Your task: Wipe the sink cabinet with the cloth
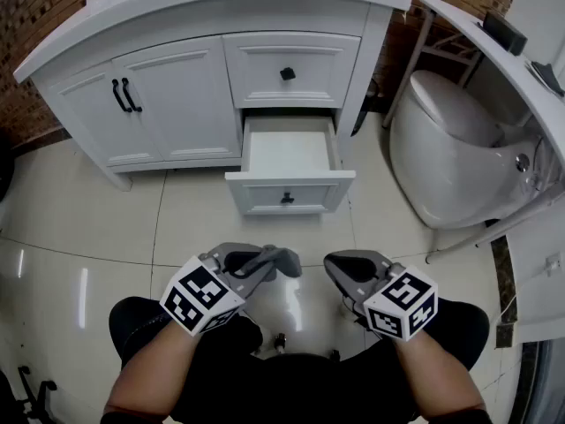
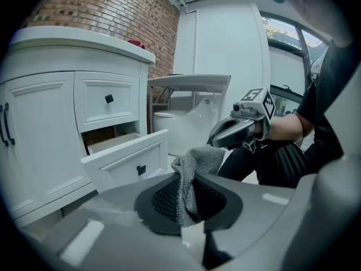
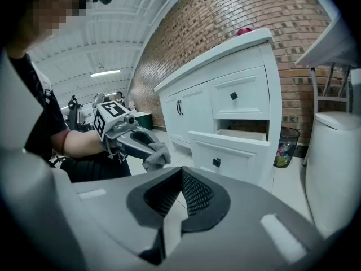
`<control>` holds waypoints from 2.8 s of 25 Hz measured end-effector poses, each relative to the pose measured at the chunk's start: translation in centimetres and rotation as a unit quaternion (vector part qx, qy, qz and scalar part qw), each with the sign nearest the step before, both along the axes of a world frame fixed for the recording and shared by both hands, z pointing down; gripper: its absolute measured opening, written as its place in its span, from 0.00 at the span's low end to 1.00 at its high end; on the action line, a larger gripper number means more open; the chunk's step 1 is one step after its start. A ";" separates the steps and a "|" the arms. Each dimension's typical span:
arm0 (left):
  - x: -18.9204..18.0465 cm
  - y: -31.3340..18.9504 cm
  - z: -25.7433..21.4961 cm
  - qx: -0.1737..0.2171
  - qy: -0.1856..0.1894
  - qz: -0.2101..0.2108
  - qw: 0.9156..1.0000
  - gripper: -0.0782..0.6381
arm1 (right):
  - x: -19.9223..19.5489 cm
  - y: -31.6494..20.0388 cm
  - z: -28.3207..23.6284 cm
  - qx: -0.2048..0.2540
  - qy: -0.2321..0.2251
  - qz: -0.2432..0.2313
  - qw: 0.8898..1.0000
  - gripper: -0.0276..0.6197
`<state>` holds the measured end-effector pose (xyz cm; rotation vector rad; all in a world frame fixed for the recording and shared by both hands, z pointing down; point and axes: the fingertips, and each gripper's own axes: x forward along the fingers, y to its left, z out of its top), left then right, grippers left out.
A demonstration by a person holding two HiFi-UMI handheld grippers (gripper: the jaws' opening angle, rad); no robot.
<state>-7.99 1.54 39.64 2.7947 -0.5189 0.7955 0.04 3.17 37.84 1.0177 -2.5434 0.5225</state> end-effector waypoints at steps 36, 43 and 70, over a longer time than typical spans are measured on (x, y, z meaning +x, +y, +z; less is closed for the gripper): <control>4.0 -23.7 -8.2 0.113 -0.044 -0.007 0.993 0.16 | -3.1 -15.4 -6.2 0.000 -0.012 -0.083 0.996 0.05; 7.9 -28.3 -5.9 0.096 -0.062 -0.003 0.993 0.16 | -2.3 -19.3 -6.5 0.002 -0.021 -0.103 0.994 0.05; 13.8 -36.8 9.9 -0.010 -0.166 -0.010 0.986 0.16 | 2.5 -24.7 -3.6 -0.028 -0.012 -0.096 0.995 0.05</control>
